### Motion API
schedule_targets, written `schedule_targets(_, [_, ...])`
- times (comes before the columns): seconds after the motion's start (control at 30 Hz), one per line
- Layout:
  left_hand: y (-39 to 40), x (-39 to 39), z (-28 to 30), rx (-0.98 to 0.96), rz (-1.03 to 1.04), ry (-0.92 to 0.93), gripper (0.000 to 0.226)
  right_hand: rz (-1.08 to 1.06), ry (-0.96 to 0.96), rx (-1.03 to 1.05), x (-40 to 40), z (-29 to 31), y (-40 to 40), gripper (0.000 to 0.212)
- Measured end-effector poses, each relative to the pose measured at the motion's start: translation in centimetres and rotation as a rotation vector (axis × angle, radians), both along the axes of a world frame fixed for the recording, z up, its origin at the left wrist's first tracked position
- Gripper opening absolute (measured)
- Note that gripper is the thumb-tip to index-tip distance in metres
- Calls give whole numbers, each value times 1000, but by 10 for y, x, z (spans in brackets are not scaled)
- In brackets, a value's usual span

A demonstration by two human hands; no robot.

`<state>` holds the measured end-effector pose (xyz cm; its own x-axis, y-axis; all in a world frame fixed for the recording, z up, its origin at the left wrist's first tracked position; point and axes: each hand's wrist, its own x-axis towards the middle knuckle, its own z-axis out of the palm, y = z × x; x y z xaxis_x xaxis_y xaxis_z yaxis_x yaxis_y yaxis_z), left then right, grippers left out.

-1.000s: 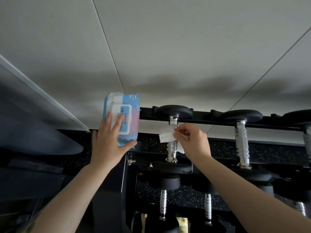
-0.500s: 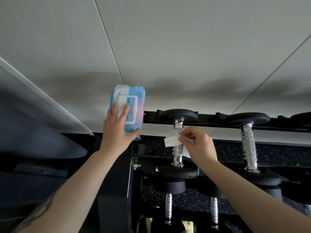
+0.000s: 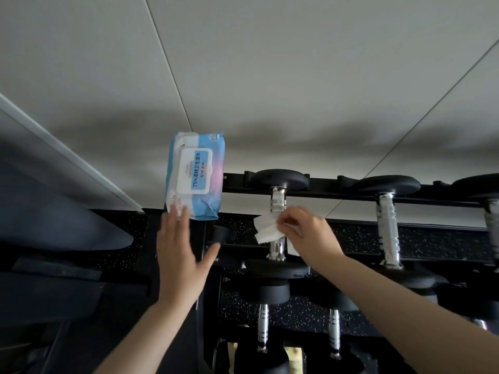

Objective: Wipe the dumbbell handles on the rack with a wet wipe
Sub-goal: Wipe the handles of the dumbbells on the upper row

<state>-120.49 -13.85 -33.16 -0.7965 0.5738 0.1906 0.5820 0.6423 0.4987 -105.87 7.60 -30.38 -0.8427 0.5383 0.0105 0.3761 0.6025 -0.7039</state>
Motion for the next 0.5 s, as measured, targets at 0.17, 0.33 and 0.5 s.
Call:
schedule_targets(0.17, [-29, -7, -41, -225, 141, -168, 98, -75, -10, 50, -19, 8, 10, 4])
schedule_targets(0.33, [-24, -9, -51, -267, 103, -70, 85, -195, 79, -56, -10, -3, -6, 5])
schedule_targets(0.5, [-20, -3, -56, -318, 148, 3, 74, -49, -24, -83, -2, 3, -1, 5])
